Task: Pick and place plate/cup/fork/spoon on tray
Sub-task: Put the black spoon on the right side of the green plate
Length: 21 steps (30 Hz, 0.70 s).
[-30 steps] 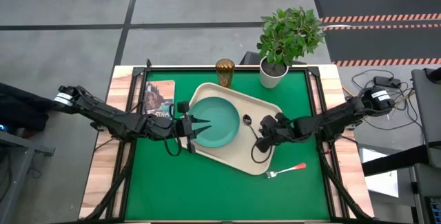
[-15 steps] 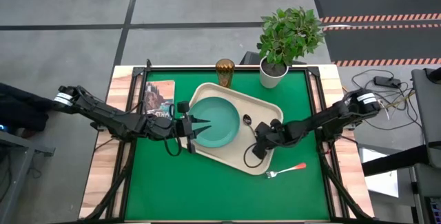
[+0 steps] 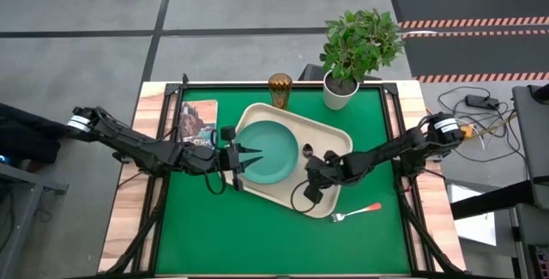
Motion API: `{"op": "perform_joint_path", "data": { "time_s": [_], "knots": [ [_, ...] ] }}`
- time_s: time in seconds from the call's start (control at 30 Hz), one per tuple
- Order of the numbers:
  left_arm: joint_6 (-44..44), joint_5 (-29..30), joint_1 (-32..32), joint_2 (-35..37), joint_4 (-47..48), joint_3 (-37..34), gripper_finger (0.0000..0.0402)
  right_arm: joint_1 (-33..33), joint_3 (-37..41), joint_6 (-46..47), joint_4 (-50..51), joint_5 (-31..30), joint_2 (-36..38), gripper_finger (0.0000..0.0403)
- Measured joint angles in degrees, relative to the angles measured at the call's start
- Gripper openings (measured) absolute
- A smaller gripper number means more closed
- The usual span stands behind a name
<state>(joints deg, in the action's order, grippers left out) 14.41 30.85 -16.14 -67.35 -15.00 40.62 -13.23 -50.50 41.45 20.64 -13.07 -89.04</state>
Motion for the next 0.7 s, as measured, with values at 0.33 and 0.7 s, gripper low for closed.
{"op": "perform_joint_path", "data": {
  "time_s": [0.33, 0.7],
  "knots": [
    [-0.1, 0.0, 0.0, 0.0, 0.0, 0.0, 0.0059, -1.1, 0.6, -1.0, 6.0, 0.1, 0.7, 0.0009],
    [-0.5, 0.0, 0.0, 0.0, 0.0, 0.0, 0.0059, -2.5, 1.5, -2.2, -6.0, -0.5, -4.7, 0.0009]
  ]
}}
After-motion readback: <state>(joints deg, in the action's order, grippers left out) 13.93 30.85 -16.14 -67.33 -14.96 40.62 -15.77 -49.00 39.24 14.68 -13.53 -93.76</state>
